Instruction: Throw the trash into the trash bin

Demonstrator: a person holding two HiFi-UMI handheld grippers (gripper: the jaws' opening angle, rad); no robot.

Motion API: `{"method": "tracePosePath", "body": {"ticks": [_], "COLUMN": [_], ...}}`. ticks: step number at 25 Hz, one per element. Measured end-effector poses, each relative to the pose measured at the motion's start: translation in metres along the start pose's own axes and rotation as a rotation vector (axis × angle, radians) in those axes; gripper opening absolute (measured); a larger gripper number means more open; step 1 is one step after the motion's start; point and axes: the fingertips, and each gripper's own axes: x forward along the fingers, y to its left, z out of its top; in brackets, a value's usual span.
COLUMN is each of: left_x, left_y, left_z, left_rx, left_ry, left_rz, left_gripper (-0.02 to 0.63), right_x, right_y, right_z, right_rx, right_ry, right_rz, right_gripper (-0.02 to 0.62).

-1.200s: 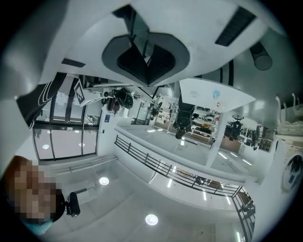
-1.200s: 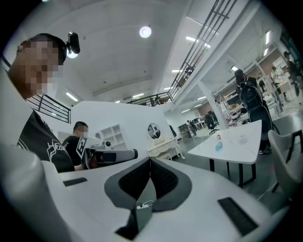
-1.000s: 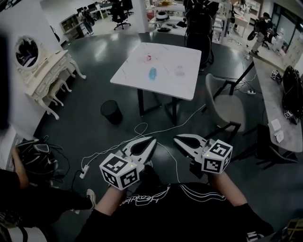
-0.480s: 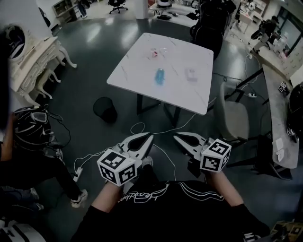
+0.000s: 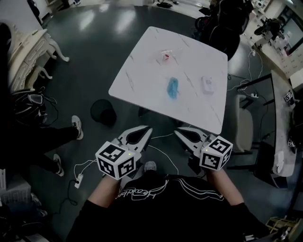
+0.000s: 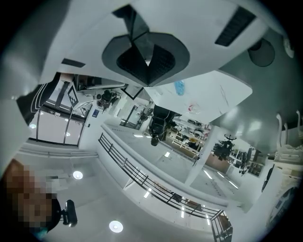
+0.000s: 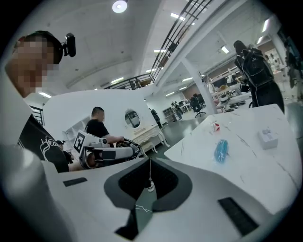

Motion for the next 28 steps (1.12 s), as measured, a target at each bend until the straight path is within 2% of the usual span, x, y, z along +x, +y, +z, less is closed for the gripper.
{"method": "tracePosePath", "body": {"ticks": [3, 7, 14, 19, 26, 27, 28], "left_x": [0.007, 0.016, 0.03, 0.042, 0.078, 0.083, 0.086], "left_y": [0.018, 0.029, 0.042, 0.071, 0.105, 0.108, 0.111], "left_z": [0.002, 0.003, 0.006, 0.006, 0.018, 0.02, 0.022], "left_rx": [-0.006, -0.02, 0.015, -0.045, -0.11, -0.119, -0.127], "left_ry": [0.011, 0.028, 0.061, 0.101, 0.119, 0.118, 0.117], "left_rz": [-0.008, -0.018, -0.002, 0.044, 0.089, 0.089, 0.091], "left_gripper": [0.006, 0.006, 0.006, 0.006, 0.006, 0.006, 0.006], "right_x": [0.013, 0.025, 0.043, 0.061, 0.079, 0.083, 0.087], "right_y": [-0.012, -0.024, -0.058, -0.095, -0.179, -0.191, -0.201], "right_z": [0.004, 0.007, 0.011, 0.023, 0.033, 0.034, 0.035], "right_rx": [-0.018, -0.008, -0.041, -0.019, -0.009, -0.011, -0.012], "right_ry": [0.022, 0.031, 0.066, 0.093, 0.143, 0.155, 0.17], "right_rz": [-0.035, -0.036, -0.053, -0.03, -0.174, -0.197, -0.212], "right_gripper": [0.032, 0.032, 0.032, 0.032, 0.04, 0.06, 0.117]}}
